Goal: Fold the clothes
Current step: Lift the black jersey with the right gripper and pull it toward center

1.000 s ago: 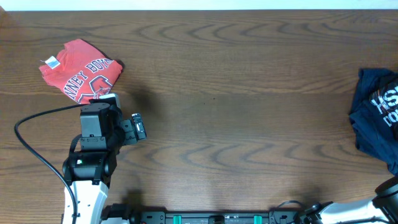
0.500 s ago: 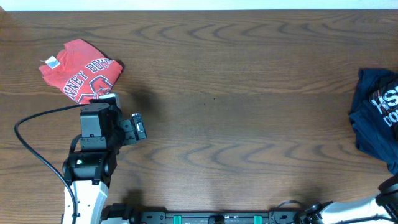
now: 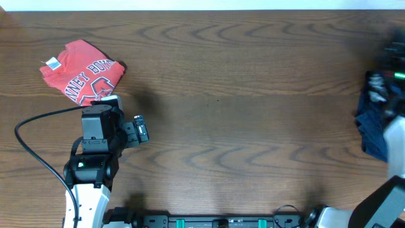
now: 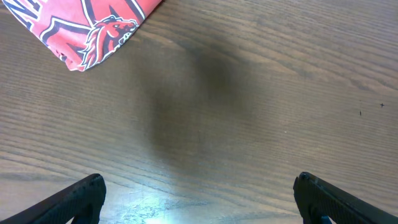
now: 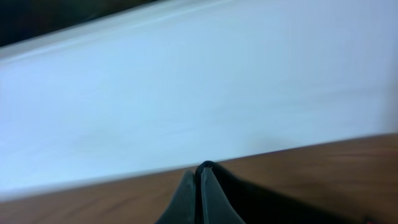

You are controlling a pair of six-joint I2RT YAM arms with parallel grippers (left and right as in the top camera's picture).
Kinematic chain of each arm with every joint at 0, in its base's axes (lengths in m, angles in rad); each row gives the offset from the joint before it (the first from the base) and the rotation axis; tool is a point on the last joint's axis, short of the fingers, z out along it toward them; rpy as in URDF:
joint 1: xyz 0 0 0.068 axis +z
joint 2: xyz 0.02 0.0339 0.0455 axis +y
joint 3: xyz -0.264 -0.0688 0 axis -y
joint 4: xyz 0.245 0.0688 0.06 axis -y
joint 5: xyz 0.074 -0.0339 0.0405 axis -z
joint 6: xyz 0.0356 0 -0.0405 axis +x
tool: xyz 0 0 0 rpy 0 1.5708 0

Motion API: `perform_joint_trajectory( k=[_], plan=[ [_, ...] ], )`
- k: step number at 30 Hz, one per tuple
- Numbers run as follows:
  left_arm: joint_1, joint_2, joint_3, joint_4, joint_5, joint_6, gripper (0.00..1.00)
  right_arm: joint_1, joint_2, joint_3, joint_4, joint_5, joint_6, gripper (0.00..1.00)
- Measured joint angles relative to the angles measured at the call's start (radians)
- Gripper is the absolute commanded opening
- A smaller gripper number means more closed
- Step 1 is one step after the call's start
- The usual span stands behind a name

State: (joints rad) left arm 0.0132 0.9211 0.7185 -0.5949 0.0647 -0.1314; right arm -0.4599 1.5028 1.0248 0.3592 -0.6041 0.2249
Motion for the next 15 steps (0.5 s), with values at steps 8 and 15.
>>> perform_joint_trajectory(
  k=[8, 15],
  plan=[
    [0.000, 0.000, 0.001, -0.011, 0.000, 0.000, 0.98, 0.471, 0.025, -0.001, -0.381, -0.124, -0.099, 0.02],
    [0.000, 0.000, 0.001, -0.013, 0.000, 0.000, 0.98, 0.810, 0.071, -0.002, -0.496, -0.057, -0.235, 0.01]
  ],
)
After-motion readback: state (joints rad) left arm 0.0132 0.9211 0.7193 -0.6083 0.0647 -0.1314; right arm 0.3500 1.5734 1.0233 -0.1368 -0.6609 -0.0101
